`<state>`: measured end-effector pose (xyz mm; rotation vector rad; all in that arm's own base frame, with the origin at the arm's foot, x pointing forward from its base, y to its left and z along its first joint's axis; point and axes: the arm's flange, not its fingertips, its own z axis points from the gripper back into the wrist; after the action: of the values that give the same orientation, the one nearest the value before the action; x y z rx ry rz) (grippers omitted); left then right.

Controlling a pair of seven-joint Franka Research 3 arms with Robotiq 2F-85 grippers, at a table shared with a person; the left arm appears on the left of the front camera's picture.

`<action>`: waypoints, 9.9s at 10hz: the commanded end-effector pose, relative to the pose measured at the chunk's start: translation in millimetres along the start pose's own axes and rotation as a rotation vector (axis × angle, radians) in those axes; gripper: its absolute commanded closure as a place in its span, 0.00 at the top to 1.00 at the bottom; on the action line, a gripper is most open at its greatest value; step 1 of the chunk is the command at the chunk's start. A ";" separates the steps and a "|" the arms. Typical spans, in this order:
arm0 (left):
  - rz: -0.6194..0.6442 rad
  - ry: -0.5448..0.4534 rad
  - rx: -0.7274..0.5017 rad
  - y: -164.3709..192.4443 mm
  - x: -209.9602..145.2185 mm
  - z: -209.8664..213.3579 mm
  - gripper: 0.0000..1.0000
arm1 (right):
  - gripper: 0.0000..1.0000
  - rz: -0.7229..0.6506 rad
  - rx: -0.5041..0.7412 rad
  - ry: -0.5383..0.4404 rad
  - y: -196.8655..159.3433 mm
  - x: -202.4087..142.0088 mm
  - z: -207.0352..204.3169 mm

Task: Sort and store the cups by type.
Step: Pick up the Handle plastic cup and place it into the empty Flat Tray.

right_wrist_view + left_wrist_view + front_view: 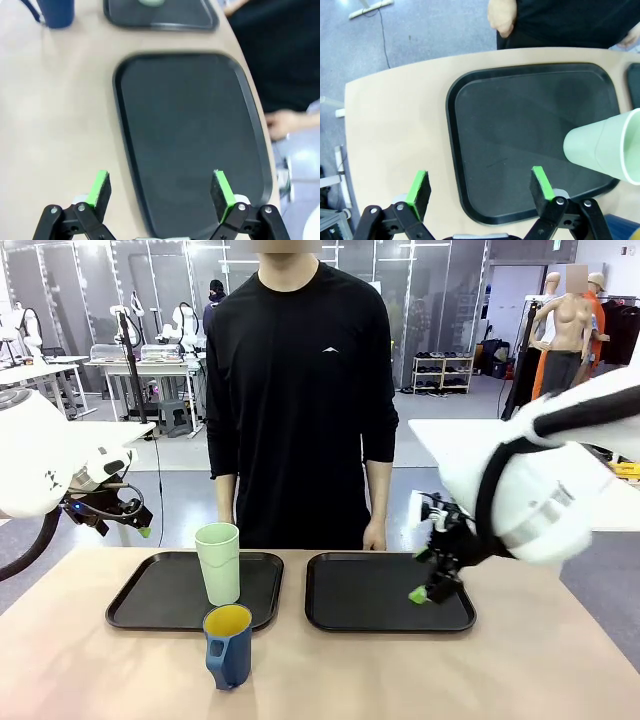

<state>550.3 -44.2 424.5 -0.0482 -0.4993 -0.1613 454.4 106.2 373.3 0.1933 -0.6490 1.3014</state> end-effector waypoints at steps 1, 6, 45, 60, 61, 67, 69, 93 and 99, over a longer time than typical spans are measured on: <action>0.002 0.004 -0.003 1.1 0.3 2.4 1.00 | 1.00 -0.053 -0.014 0.135 8.7 1.0 31.2; 0.002 0.004 -0.003 1.1 0.3 2.4 1.00 | 1.00 -0.050 0.004 0.270 11.4 1.0 42.5; -1.392 0.193 -0.373 11.8 -108.6 9.8 1.00 | 1.00 -0.040 -0.029 0.261 16.3 -9.4 41.4; -1.011 -0.607 -1.177 -36.5 -166.9 -59.5 1.00 | 1.00 -0.040 -0.029 0.261 16.3 -9.4 41.4; -1.049 -0.565 -1.127 -39.9 -167.1 -62.5 1.00 | 1.00 -0.040 -0.029 0.261 16.3 -9.4 41.4; -1.001 -0.563 -1.175 -36.2 -168.7 -55.6 1.00 | 1.00 -0.040 -0.029 0.261 16.3 -9.4 41.4; -1.010 -0.563 -1.143 -42.9 -169.8 -69.9 1.00 | 1.00 -0.040 -0.029 0.261 16.3 -9.4 41.4; -0.897 -0.710 -1.312 -139.4 -174.7 -145.1 1.00 | 1.00 -0.040 -0.029 0.261 16.3 -9.4 41.4; -0.914 -0.684 -1.374 -140.7 -172.6 -151.1 0.80 | 1.00 -0.040 -0.029 0.261 16.3 -9.4 41.4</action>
<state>443.3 -171.3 213.4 -1.2275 -0.9825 -1.3764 426.5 82.5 400.0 0.0258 -0.4348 1.2647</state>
